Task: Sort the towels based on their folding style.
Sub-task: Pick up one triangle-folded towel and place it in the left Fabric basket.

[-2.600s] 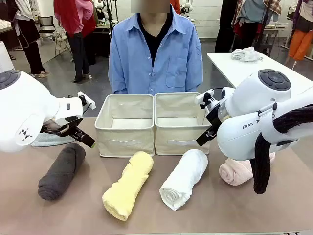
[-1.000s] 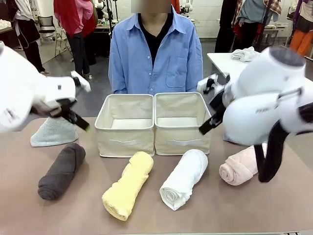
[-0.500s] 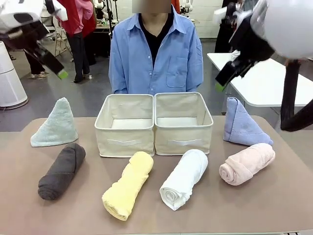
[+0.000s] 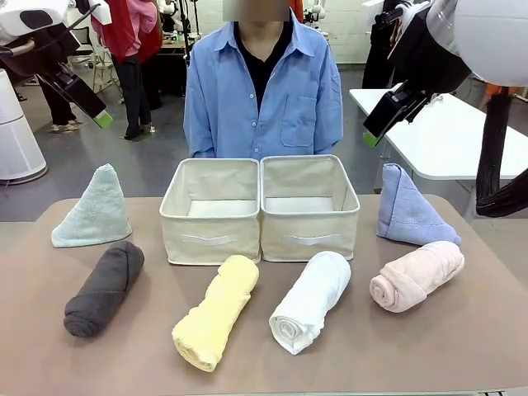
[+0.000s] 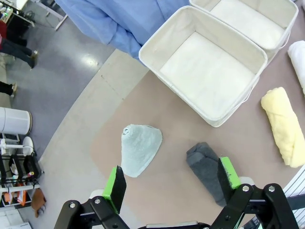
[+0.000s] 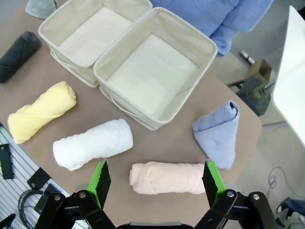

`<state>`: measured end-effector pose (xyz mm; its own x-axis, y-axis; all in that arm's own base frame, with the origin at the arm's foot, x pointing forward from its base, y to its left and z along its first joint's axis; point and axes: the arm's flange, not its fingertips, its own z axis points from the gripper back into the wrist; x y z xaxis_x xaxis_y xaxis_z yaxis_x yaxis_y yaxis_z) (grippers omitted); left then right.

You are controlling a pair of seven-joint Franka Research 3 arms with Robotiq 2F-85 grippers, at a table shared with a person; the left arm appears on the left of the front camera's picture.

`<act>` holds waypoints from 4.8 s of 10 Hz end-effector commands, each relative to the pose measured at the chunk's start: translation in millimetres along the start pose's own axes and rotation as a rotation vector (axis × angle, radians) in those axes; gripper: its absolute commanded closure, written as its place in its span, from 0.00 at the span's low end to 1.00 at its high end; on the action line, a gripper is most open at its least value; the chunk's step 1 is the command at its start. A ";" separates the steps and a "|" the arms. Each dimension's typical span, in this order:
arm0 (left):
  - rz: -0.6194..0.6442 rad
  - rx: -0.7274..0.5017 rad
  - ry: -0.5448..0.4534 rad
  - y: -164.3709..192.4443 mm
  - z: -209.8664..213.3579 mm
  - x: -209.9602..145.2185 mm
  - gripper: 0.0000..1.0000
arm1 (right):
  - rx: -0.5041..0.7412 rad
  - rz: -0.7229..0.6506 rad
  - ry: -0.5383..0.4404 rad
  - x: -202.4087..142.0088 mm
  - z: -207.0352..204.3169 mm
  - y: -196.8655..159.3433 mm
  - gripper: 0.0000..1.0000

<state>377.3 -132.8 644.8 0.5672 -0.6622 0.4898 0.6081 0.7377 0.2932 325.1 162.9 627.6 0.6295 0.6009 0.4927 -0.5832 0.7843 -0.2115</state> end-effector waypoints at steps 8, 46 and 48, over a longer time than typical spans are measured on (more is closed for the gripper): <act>-0.036 -0.591 -0.297 159.3 -50.7 -105.5 0.00 | 0.733 -0.137 -0.255 -114.5 -2.0 -217.6 0.00; -0.381 -0.206 0.352 156.3 -156.0 -11.3 0.00 | 0.650 -0.212 -0.426 -211.7 41.8 -256.5 0.00; -0.381 -0.206 0.352 156.3 -156.0 -11.3 0.00 | 0.650 -0.212 -0.426 -211.7 41.8 -256.5 0.00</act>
<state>553.0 -32.1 554.5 0.4083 -0.9097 0.0762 0.8884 0.4151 0.1960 320.1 -172.2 614.0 0.5933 0.2387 0.7688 -0.7306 0.5606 0.3897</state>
